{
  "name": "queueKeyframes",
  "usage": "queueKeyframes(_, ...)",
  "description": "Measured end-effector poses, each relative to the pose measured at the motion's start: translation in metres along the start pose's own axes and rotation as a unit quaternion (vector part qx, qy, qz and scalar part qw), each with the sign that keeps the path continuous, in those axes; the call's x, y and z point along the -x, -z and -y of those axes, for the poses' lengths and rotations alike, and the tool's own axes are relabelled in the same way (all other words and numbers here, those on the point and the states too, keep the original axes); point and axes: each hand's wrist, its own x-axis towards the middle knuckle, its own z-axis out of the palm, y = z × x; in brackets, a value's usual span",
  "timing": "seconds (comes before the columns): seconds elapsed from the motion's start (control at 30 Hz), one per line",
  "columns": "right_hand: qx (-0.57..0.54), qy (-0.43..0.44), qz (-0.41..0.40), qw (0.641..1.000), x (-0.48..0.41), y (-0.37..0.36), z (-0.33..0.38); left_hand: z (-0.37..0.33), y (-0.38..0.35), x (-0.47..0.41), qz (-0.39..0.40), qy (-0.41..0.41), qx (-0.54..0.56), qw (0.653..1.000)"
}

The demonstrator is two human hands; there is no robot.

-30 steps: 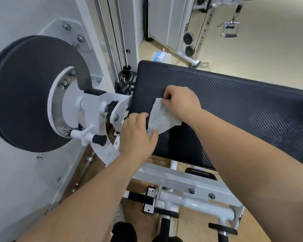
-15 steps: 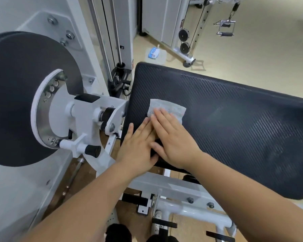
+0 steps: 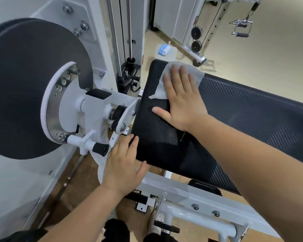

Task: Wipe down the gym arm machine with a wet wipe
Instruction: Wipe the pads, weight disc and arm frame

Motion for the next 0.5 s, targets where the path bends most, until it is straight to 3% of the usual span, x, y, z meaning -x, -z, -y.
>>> queueKeyframes(0.23,-0.006,0.194,0.059,0.979,0.118,-0.053,0.055,0.014,-0.008,0.016,0.027,-0.002,0.071,0.997)
queueKeyframes(0.33,0.023,0.248,0.039,0.968,0.111,-0.048,0.041,0.013,-0.003,0.012,0.024,0.02,0.114,0.993)
queueKeyframes(0.5,0.075,0.089,0.032,0.993,0.017,-0.002,0.014,0.017,0.003,0.011,0.025,0.014,0.142,0.989)
